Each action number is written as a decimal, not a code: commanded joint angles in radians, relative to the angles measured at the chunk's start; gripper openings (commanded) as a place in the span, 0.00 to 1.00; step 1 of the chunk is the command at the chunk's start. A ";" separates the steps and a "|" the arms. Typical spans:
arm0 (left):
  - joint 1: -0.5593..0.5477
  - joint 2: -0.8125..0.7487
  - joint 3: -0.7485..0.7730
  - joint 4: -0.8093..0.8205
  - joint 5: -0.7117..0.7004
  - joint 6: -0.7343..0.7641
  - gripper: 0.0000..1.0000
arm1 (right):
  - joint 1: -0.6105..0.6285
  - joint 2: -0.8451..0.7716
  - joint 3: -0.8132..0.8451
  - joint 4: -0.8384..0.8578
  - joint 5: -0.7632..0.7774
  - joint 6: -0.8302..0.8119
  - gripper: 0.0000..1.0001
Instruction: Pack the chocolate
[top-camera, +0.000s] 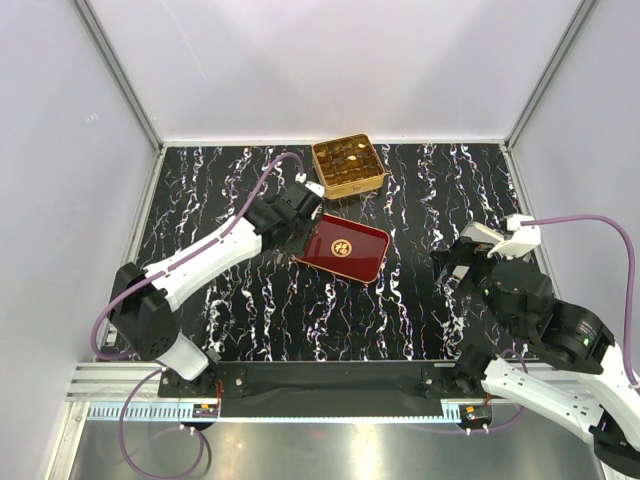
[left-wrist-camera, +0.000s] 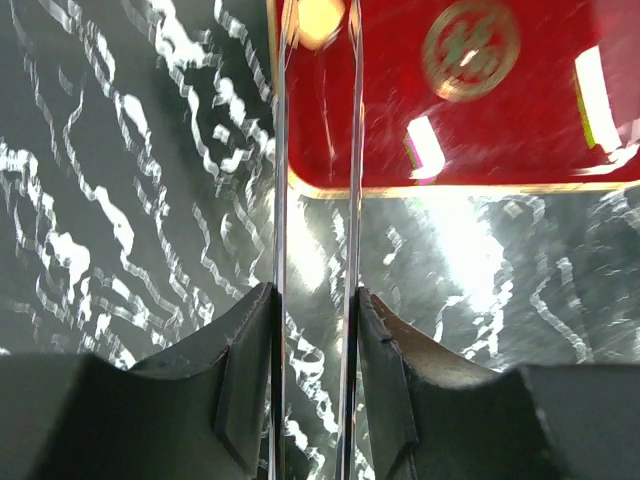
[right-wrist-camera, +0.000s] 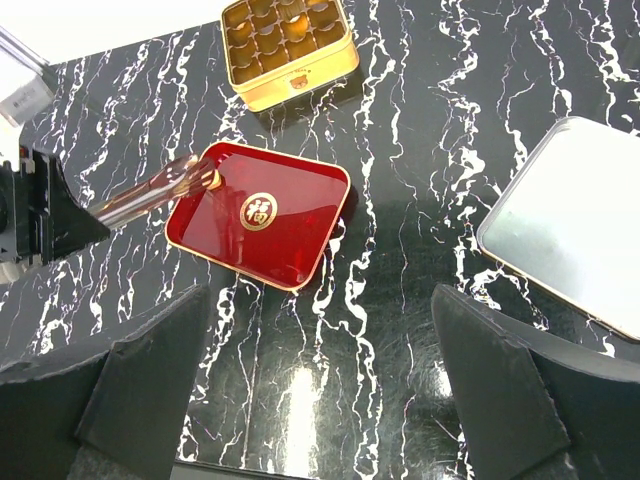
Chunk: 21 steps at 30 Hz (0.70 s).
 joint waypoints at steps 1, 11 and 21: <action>-0.002 -0.034 0.015 0.023 -0.074 -0.017 0.40 | 0.008 -0.003 0.018 0.008 -0.002 0.015 1.00; -0.011 0.022 -0.011 0.052 -0.088 0.005 0.40 | 0.008 0.007 0.017 0.012 -0.004 0.027 1.00; -0.034 0.052 -0.011 0.060 -0.074 -0.020 0.40 | 0.008 0.008 0.011 0.020 0.001 0.019 1.00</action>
